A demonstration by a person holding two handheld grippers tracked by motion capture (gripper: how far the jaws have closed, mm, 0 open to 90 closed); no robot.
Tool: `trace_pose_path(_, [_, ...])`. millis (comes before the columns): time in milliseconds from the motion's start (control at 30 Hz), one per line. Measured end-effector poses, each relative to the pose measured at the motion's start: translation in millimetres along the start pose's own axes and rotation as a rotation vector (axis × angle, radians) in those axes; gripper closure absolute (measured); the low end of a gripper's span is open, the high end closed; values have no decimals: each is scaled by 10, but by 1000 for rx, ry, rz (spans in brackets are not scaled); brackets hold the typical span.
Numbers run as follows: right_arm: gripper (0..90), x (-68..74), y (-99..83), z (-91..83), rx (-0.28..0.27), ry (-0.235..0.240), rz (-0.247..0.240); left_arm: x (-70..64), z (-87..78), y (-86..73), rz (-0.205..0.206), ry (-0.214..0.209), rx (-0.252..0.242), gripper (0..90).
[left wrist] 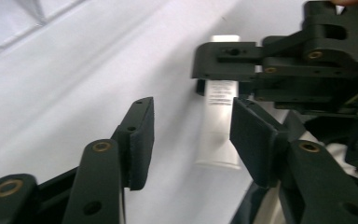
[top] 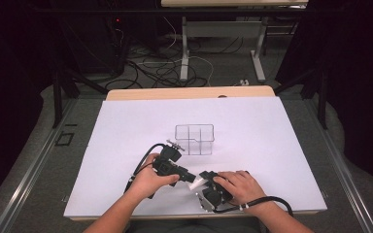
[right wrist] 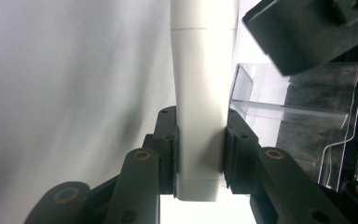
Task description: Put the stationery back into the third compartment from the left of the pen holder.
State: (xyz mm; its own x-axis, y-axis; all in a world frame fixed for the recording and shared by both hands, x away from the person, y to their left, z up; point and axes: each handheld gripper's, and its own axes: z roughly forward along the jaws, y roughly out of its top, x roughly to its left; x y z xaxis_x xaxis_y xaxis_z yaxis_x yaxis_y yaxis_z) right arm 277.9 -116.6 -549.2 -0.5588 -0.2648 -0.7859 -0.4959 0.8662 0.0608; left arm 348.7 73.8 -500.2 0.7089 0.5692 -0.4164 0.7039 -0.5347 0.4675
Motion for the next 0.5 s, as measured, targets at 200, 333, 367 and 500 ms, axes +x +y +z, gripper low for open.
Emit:
trace_pose_path(200, [707,-7,-39,10,-6,-21,25,108,-16,-30,-4,65,-46,424])
trace_pose_path(333, [707,-10,-59,15,-16,-34,57,175,-17,-54,38,122,-55,411])
trace_pose_path(367, [707,-22,-65,2,-3,-12,74,185,-13,-58,52,137,-54,408])
trace_pose_path(500, [707,-34,-108,10,-25,-29,148,202,8,-67,82,176,-56,368])
